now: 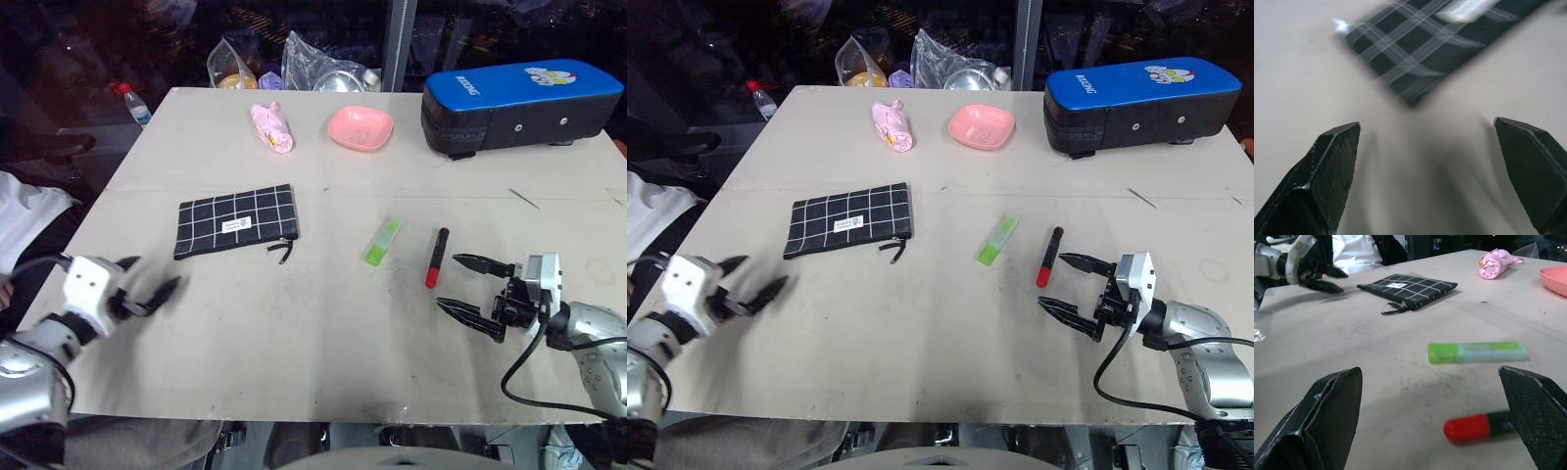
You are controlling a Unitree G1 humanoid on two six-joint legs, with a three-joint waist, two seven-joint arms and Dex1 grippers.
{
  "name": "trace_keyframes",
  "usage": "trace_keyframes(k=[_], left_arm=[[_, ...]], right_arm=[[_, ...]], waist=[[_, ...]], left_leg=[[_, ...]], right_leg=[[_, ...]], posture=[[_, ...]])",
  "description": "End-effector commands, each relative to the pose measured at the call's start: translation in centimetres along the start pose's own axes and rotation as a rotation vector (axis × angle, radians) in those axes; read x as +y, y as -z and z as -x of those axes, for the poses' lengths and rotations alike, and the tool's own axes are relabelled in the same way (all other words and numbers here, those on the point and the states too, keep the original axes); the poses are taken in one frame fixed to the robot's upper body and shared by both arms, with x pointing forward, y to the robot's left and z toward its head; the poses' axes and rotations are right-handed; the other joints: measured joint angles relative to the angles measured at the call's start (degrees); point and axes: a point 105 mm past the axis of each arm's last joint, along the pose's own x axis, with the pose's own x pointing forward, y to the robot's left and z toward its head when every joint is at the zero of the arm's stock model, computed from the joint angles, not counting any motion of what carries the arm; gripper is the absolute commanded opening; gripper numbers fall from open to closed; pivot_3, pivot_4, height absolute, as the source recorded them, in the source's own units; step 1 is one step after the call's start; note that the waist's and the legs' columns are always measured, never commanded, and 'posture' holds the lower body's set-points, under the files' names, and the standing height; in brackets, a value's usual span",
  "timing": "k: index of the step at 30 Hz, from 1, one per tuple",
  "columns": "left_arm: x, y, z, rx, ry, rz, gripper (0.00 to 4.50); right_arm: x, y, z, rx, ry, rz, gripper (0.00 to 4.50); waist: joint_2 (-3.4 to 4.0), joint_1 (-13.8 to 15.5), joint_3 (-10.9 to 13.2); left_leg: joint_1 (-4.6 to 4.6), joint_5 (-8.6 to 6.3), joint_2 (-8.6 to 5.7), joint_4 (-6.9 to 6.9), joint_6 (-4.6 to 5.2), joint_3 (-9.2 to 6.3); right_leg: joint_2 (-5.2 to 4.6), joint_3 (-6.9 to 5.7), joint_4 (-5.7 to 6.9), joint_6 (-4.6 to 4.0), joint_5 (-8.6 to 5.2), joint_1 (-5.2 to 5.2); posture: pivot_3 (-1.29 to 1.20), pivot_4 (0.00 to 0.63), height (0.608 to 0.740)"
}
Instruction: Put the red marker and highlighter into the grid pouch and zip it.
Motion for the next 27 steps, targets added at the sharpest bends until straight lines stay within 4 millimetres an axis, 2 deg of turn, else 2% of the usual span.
trace_keyframes(k=[1, 4, 11, 16, 22, 27], left_arm=[[2.6, -0.5, 0.2, 0.0, -0.066, -0.11, 4.45], [3.5, -0.8, -0.4, 0.009, -0.081, -0.154, 4.45], [3.0, -0.7, -2.8, 0.065, -0.032, -0.287, 4.45], [0.4, -1.7, -5.4, 0.042, 0.112, -0.385, 4.45], [-2.0, -2.0, -6.3, 0.026, 0.264, -0.461, 4.45], [-4.2, -3.2, -7.0, -0.056, 0.373, -0.504, 4.45]], right_arm=[[0.3, -1.0, -0.2, -0.028, -0.004, 0.028, 4.5], [0.3, -1.0, -0.3, -0.03, 0.001, 0.032, 4.5], [0.3, -1.1, -0.3, -0.031, 0.008, 0.036, 4.5], [0.3, -1.2, 0.0, -0.027, 0.022, 0.046, 4.5], [0.2, -1.3, 0.3, -0.016, 0.028, 0.055, 4.5], [0.1, -1.3, 0.4, -0.019, 0.034, 0.054, 4.5]], waist=[[-0.04, -0.1, 0.0], [-0.06, -0.1, 0.0], [-0.17, -0.1, 0.1], [-0.28, 0.0, 0.2], [-0.26, -0.1, 0.1], [-0.26, 0.1, 0.1]], left_leg=[[-0.01, 0.0, 0.0, 0.0, 0.0, 0.02], [-0.04, 0.0, -0.01, 0.0, 0.01, 0.05], [-0.05, 0.0, -0.02, 0.01, 0.0, 0.05], [-0.06, 0.01, -0.02, 0.03, 0.0, 0.07], [-0.04, 0.01, -0.02, 0.04, 0.0, 0.1], [-0.03, 0.01, -0.02, 0.07, 0.0, 0.11]], right_leg=[[-0.01, 0.01, -0.02, 0.01, 0.0, 0.0], [-0.02, 0.01, -0.02, 0.08, 0.05, 0.0], [0.33, -0.02, 0.11, 0.21, 0.11, -0.01], [0.37, -0.02, 0.13, 0.23, 0.12, -0.01], [0.4, 0.0, 0.15, 0.24, 0.12, -0.01], [0.4, 0.01, 0.18, 0.25, 0.12, 0.0]], posture=[[0.0, 0.15, 0.74], [0.0, 0.15, 0.74], [0.0, 0.15, 0.74], [0.0, 0.15, 0.74], [0.0, 0.15, 0.74], [0.0, 0.15, 0.74]])
